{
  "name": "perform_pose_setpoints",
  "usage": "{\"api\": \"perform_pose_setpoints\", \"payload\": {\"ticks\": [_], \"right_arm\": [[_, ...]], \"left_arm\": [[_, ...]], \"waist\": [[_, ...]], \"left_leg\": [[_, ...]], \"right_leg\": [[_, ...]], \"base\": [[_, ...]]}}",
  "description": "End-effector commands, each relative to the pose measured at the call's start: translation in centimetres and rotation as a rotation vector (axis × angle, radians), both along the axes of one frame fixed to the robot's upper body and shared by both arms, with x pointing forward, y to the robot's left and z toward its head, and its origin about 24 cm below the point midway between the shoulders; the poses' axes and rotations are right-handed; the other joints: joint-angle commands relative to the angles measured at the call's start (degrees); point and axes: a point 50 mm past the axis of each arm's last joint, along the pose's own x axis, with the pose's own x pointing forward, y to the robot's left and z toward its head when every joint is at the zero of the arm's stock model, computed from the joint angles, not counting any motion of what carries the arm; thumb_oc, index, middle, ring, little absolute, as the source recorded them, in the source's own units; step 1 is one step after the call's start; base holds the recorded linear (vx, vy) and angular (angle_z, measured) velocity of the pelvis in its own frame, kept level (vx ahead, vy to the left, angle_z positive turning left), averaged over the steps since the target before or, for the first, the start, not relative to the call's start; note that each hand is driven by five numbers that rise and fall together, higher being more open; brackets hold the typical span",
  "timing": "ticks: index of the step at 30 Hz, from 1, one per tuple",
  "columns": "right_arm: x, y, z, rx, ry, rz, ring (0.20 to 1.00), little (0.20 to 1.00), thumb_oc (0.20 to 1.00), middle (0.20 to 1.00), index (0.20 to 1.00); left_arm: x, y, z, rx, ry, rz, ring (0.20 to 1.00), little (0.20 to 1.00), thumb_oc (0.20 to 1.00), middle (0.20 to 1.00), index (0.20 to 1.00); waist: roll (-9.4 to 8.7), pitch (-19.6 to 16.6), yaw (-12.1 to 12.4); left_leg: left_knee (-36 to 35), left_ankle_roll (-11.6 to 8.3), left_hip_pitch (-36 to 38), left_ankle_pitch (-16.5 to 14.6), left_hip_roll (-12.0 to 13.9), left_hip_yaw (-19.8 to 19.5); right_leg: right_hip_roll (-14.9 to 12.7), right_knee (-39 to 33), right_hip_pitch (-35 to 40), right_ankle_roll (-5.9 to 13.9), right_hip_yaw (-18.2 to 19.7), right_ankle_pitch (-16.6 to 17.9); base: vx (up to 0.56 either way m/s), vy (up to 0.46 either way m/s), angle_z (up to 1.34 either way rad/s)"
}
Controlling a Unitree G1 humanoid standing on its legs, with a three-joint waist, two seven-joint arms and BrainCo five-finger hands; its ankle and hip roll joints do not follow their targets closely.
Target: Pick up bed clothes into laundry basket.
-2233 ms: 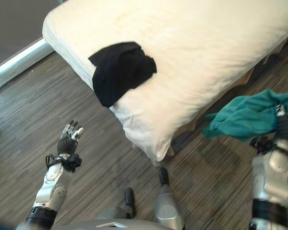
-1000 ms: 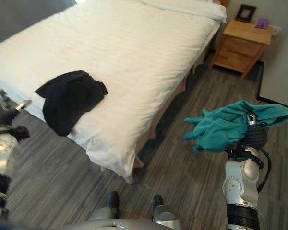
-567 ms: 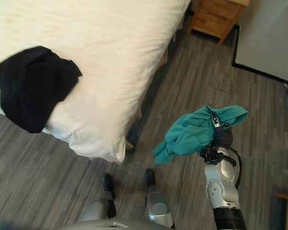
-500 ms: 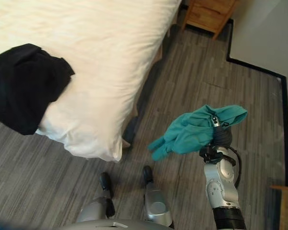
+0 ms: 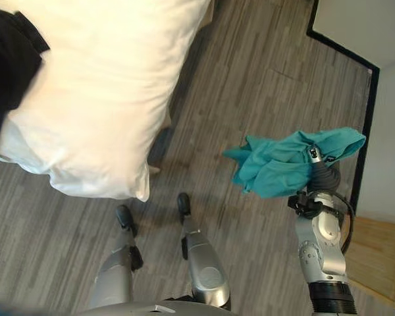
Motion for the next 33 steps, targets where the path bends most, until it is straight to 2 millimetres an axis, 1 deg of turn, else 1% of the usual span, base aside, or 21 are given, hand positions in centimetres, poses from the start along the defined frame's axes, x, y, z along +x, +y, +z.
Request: {"api": "perform_pose_setpoints", "payload": {"ticks": [1, 2, 3, 4, 5, 6, 7, 8, 9, 12, 13, 14, 15, 16, 17, 18, 19, 21, 24, 29, 33], "right_arm": [[-0.8, -1.6, 4.4, -0.077, -0.230, -0.114, 0.200, 0.200, 0.200, 0.200, 0.200], [-0.8, -1.7, 4.5, -0.082, -0.232, -0.117, 0.200, 0.200, 0.200, 0.200, 0.200], [-0.8, -1.7, 4.5, -0.083, -0.231, -0.117, 0.200, 0.200, 0.200, 0.200, 0.200], [-0.8, -1.9, 4.9, -0.093, -0.244, -0.127, 0.200, 0.200, 0.200, 0.200, 0.200], [-0.8, -1.9, 5.0, -0.096, -0.249, -0.125, 0.200, 0.200, 0.200, 0.200, 0.200], [-0.8, -1.9, 5.0, -0.096, -0.250, -0.125, 0.200, 0.200, 0.200, 0.200, 0.200], [-0.7, -2.1, 5.1, -0.115, -0.241, -0.130, 0.200, 0.200, 0.200, 0.200, 0.200], [-0.7, -2.2, 5.2, -0.134, -0.232, -0.137, 0.200, 0.200, 0.200, 0.200, 0.200], [-0.7, -2.2, 5.2, -0.133, -0.232, -0.137, 0.200, 0.200, 0.200, 0.200, 0.200], [-0.2, -2.6, 5.6, -0.143, -0.236, -0.141, 0.200, 0.200, 0.200, 0.200, 0.200], [-0.2, -2.6, 5.6, -0.143, -0.237, -0.141, 0.200, 0.200, 0.200, 0.200, 0.200], [0.1, -2.8, 6.0, -0.166, -0.238, -0.148, 0.200, 0.200, 0.200, 0.200, 0.200], [0.2, -3.0, 6.0, -0.174, -0.228, -0.156, 0.200, 0.200, 0.200, 0.200, 0.200], [0.4, -3.2, 6.0, -0.191, -0.210, -0.168, 0.200, 0.200, 0.200, 0.200, 0.200], [0.4, -3.2, 6.0, -0.191, -0.210, -0.169, 0.200, 0.200, 0.200, 0.200, 0.200], [0.9, -3.8, 6.0, -0.228, -0.168, -0.206, 0.200, 0.200, 0.200, 0.200, 0.200], [1.0, -4.0, 6.0, -0.228, -0.161, -0.210, 0.200, 0.200, 0.200, 0.200, 0.200], [1.2, -4.5, 5.9, -0.225, -0.141, -0.234, 0.200, 0.200, 0.200, 0.200, 0.200], [1.4, -5.0, 6.4, -0.233, -0.153, -0.249, 0.200, 0.200, 0.200, 0.200, 0.200], [1.5, -4.9, 6.1, -0.236, -0.143, -0.247, 0.200, 0.200, 0.200, 0.200, 0.200], [1.3, -4.7, 5.4, -0.243, -0.117, -0.234, 0.200, 0.200, 0.200, 0.200, 0.200]], "left_arm": [[-0.2, 0.3, -2.6, -0.162, -0.062, -0.074, 1.000, 1.000, 1.000, 1.000, 1.000], [0.0, 0.1, -3.8, -0.181, -0.039, -0.081, 1.000, 1.000, 1.000, 1.000, 1.000], [0.0, 0.1, -3.9, -0.182, -0.038, -0.081, 1.000, 1.000, 1.000, 1.000, 1.000], [0.3, -0.3, -5.0, -0.227, -0.031, -0.114, 1.000, 1.000, 1.000, 1.000, 1.000], [0.4, -0.5, -5.0, -0.234, -0.040, -0.123, 0.793, 0.793, 0.793, 0.793, 0.793], [0.4, -0.5, -4.9, -0.235, -0.041, -0.123, 0.438, 0.438, 0.438, 0.438, 0.438], [0.8, -1.0, -3.9, -0.217, -0.070, -0.163, 0.200, 0.200, 0.200, 0.200, 0.200], [1.0, -1.5, -3.0, -0.196, -0.101, -0.210, 0.200, 0.200, 0.200, 0.200, 0.200], [1.0, -1.5, -2.9, -0.195, -0.102, -0.210, 0.200, 0.200, 0.200, 0.200, 0.200], [1.2, -2.7, 0.7, -0.088, -0.192, -0.312, 0.200, 0.200, 0.200, 0.200, 0.200], [1.2, -2.7, 0.7, -0.088, -0.194, -0.312, 0.200, 0.200, 0.200, 0.200, 0.200], [1.5, -4.2, 2.5, -0.084, -0.294, -0.389, 0.200, 0.200, 0.200, 0.200, 0.200], [1.5, -5.1, 3.4, -0.120, -0.382, -0.453, 0.200, 0.200, 0.200, 0.200, 0.200], [1.7, -5.7, 3.5, -0.142, -0.411, -0.487, 0.200, 0.200, 0.200, 0.200, 0.200], [1.7, -5.7, 3.5, -0.143, -0.412, -0.487, 0.200, 0.200, 0.200, 0.200, 0.200], [1.8, -8.0, 4.8, -0.164, -0.511, -0.614, 0.200, 0.200, 0.200, 0.200, 0.200], [1.8, -8.6, 5.1, -0.145, -0.512, -0.638, 0.200, 0.200, 0.200, 0.200, 0.200], [1.7, -10.3, 5.5, -0.139, -0.551, -0.737, 0.200, 0.200, 0.200, 0.200, 0.200], [1.0, -11.7, 5.7, -0.112, -0.588, -0.837, 0.200, 0.200, 0.200, 0.200, 0.200], [-1.3, -12.0, 6.7, -0.041, -0.647, -0.918, 0.200, 0.200, 0.200, 0.200, 0.200], [-3.4, -11.5, 7.8, 0.032, -0.708, -0.925, 0.200, 0.200, 0.200, 0.200, 0.200]], "waist": [[-0.13, 0.19, 0.55], [-0.10, -0.10, 0.54], [-0.01, -0.15, 0.53], [0.13, -0.39, 0.62], [0.32, -0.50, 0.57], [0.29, -0.45, 0.58], [0.72, -0.80, 0.44], [0.99, -0.97, 0.50], [0.92, -0.97, 0.53], [2.80, -1.98, 1.18], [2.75, -1.90, 1.19], [3.99, -2.51, 1.78], [4.64, -3.02, 2.20], [5.19, -3.43, 2.43], [5.21, -3.36, 2.43], [6.52, -4.57, 3.18], [6.96, -5.17, 3.32], [7.96, -6.53, 3.84], [9.27, -9.17, 4.67], [10.99, -13.94, 6.12], [11.83, -16.97, 6.92]], "left_leg": [[-0.60, -1.59, 2.55, -0.42, 1.18, -0.59], [-0.69, -1.47, 2.78, -0.34, 1.08, -0.36], [-0.62, -1.52, 2.95, -0.74, 1.14, -0.37], [-0.68, -1.48, 3.46, -1.10, 1.05, -0.31], [-0.67, -1.50, 3.81, -1.24, 1.03, -0.27], [-0.79, -1.47, 3.70, -0.81, 0.99, -0.22], [-0.71, -1.51, 4.52, -1.46, 1.02, -0.18], [-0.72, -1.51, 4.93, -1.57, 1.01, -0.23], [-0.86, -1.47, 4.75, -1.07, 0.98, -0.16], [-0.85, -1.53, 6.71, -1.96, 0.76, -0.87], [-0.96, -1.49, 6.60, -1.57, 0.74, -0.85], [-0.91, -1.45, 7.79, -2.17, 0.48, -1.34], [-1.01, -1.45, 8.55, -2.36, 0.32, -1.56], [-1.04, -1.40, 9.34, -2.57, 0.19, -1.77], [-1.16, -1.37, 9.28, -2.18, 0.18, -1.74], [-1.15, -1.26, 11.20, -2.90, -0.24, -2.22], [-1.30, -1.15, 11.72, -2.59, -0.35, -2.27], [-1.25, -1.07, 14.05, -3.43, -0.87, -2.80], [-1.47, -0.97, 16.31, -3.47, -1.27, -3.18], [-1.40, -0.85, 20.26, -4.43, -1.87, -4.10], [-1.44, -0.84, 22.64, -5.04, -2.29, -4.61]], "right_leg": [[-5.10, 1.37, 3.38, 6.89, -2.47, 2.89], [-5.17, 1.35, 3.36, 6.84, -2.21, 2.94], [-5.12, 1.34, 3.56, 6.85, -2.24, 2.70], [-5.12, 1.32, 3.74, 6.71, -2.20, 2.05], [-5.06, 1.37, 3.94, 6.65, -2.23, 1.65], [-5.08, 1.42, 3.74, 6.59, -2.17, 1.88], [-4.93, 1.49, 4.28, 6.50, -2.24, 1.04], [-4.86, 1.58, 4.48, 6.45, -2.25, 0.75], [-4.88, 1.61, 4.20, 6.38, -2.17, 1.04], [-4.88, 2.14, 6.16, 6.15, -2.62, -1.01], [-4.89, 2.17, 6.00, 6.09, -2.60, -0.79], [-5.07, 3.14, 7.10, 5.97, -2.98, -2.18], [-5.20, 3.73, 7.75, 5.86, -3.09, -2.99], [-5.32, 4.30, 8.39, 5.75, -3.17, -3.63], [-5.31, 4.32, 8.26, 5.69, -3.14, -3.40], [-5.59, 5.90, 9.81, 5.58, -3.70, -5.08], [-5.70, 6.13, 10.22, 5.32, -3.79, -5.06], [-6.05, 6.63, 12.65, 5.19, -4.41, -6.41], [-6.35, 6.48, 15.40, 5.00, -5.36, -6.68], [-6.82, 5.97, 20.57, 4.77, -6.79, -7.84], [-7.38, 5.96, 23.54, 4.68, -7.68, -8.40]], "base": [[0.02, 0.023, -0.10], [0.05, 0.023, -0.11], [0.03, 0.026, -0.05], [0.04, 0.022, -0.03], [0.00, 0.000, 0.00], [0.00, 0.000, 0.00], [0.00, 0.000, 0.00], [0.00, 0.000, 0.00], [0.00, 0.000, 0.00], [0.03, -0.003, 0.00], [0.06, 0.001, -0.01], [0.06, 0.004, 0.03], [0.10, 0.010, 0.08], [0.04, 0.009, 0.12], [0.08, 0.000, 0.07], [0.07, -0.001, 0.03], [0.13, 0.005, 0.03], [0.09, 0.002, 0.13], [0.08, -0.021, 0.22], [0.09, -0.034, 0.15], [0.06, -0.043, 0.13]]}}
